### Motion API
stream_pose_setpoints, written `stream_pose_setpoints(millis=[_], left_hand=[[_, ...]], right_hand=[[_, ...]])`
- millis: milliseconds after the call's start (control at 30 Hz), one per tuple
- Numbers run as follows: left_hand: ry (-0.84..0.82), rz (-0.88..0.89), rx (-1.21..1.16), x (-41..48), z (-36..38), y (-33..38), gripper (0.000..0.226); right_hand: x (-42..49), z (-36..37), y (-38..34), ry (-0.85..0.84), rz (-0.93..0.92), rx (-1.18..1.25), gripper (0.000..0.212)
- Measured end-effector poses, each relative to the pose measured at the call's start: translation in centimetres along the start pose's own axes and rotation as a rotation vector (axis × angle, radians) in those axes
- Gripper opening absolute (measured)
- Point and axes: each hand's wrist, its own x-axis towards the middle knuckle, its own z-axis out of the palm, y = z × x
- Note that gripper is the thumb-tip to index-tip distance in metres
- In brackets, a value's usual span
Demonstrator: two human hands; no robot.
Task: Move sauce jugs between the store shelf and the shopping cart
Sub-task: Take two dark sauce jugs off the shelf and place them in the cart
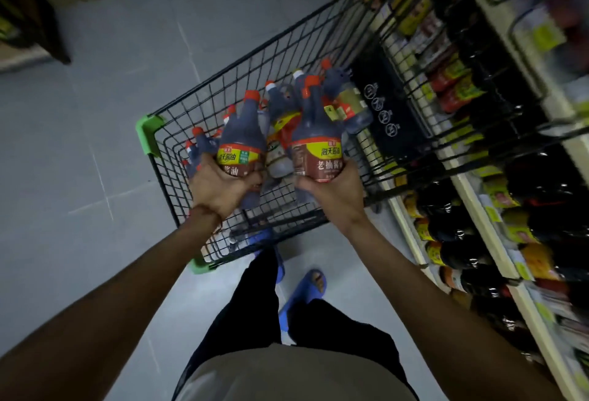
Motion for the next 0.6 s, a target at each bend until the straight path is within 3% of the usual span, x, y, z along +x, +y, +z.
stream_pose_setpoints(millis=[267,533,600], left_hand=[[-0.02,0.2,-0.152,-9.7,2.6,6.4,0.097],[-0.121,0.494,-0.14,-16.9,4.5,11.4,0.092],[-0.175,0.555,-0.141,-18.5,4.8,12.1,0.091]], right_hand=[[-7.7,-10.3,0.8,0.073,-0.121,0.225,0.076],[-15.3,-17.3,2.0,0.279,-0.14,0.394,0.076],[-17.5,-18.5,2.4,0.334,-0.14,0.412,0.085]])
